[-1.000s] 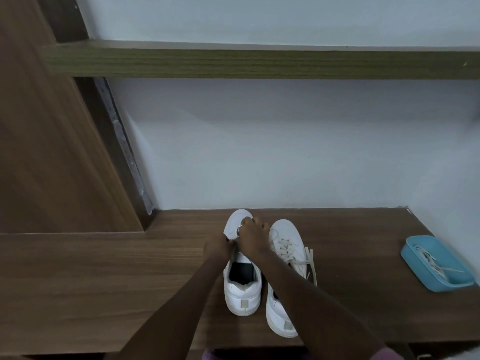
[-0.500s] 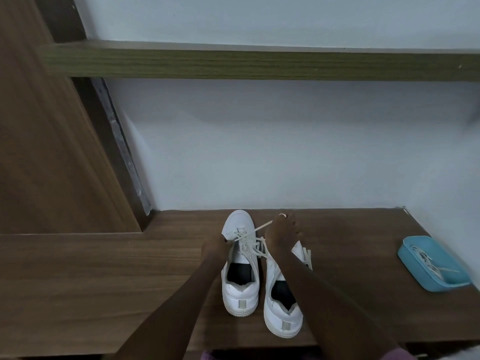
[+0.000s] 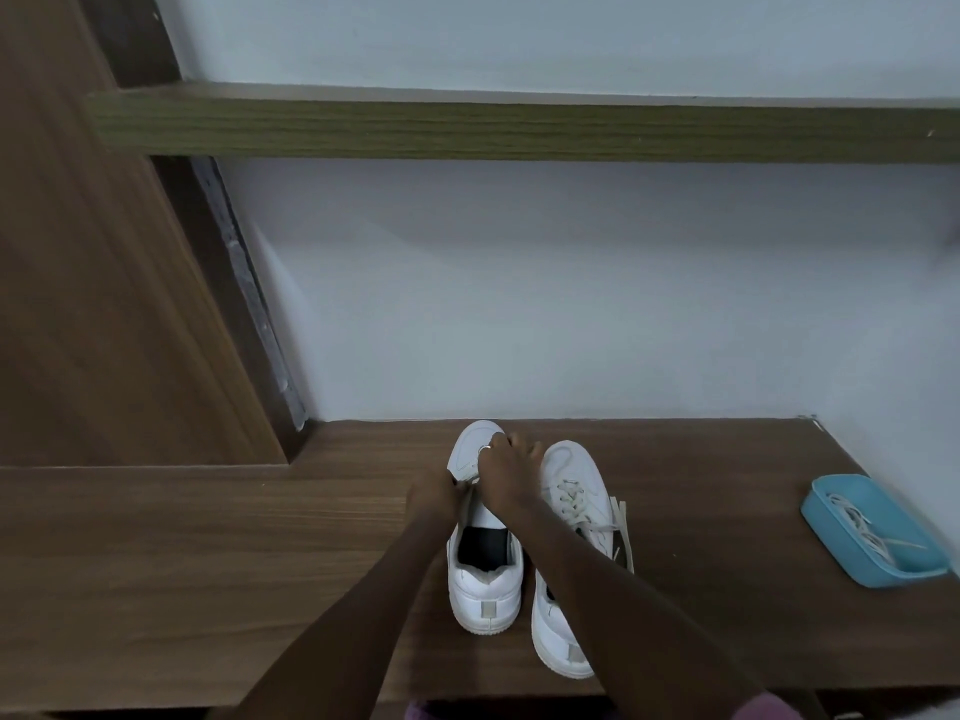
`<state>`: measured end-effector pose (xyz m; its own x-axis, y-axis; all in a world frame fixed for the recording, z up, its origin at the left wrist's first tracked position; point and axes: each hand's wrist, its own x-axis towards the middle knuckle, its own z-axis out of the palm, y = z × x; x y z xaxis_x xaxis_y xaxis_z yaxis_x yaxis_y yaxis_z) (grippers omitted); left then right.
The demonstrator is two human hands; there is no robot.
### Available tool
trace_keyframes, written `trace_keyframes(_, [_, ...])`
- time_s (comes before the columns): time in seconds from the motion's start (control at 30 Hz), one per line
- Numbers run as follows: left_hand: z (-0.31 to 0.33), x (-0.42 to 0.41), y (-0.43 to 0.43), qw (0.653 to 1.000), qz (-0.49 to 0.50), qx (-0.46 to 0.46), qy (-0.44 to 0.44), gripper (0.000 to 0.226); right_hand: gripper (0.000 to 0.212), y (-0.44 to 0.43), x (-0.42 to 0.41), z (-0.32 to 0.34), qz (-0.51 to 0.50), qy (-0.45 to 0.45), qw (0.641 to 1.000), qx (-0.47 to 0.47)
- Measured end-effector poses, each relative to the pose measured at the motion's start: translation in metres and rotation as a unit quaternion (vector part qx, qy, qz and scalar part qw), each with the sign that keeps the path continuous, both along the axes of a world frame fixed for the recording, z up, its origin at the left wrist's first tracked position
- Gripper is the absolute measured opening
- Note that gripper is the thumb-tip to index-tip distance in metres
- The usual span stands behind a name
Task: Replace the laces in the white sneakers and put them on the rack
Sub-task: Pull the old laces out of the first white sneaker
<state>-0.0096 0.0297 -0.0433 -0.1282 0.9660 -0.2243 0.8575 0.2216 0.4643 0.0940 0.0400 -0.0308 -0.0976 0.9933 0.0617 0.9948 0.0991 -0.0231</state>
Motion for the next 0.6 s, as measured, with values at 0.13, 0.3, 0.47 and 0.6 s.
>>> trace_keyframes(0.13, [0.004,0.001,-0.002,1.000,-0.011,0.005,0.009,0.038,0.030,-0.002,0.003,-0.001,0.001,0.029,0.999,-0.023])
trace_keyframes(0.3, [0.000,-0.001,-0.001,1.000,-0.004,-0.004,0.017,0.044,0.029,-0.004,-0.002,-0.001,-0.003,0.020,0.999,-0.031])
trace_keyframes(0.47, [0.003,-0.003,-0.002,1.000,0.004,-0.007,-0.004,0.047,0.030,-0.003,0.002,0.000,-0.092,0.148,0.985,-0.022])
trace_keyframes(0.6, [0.004,-0.003,-0.003,1.000,0.006,-0.003,-0.026,0.046,0.023,0.000,0.023,0.012,-0.236,0.301,0.924,-0.011])
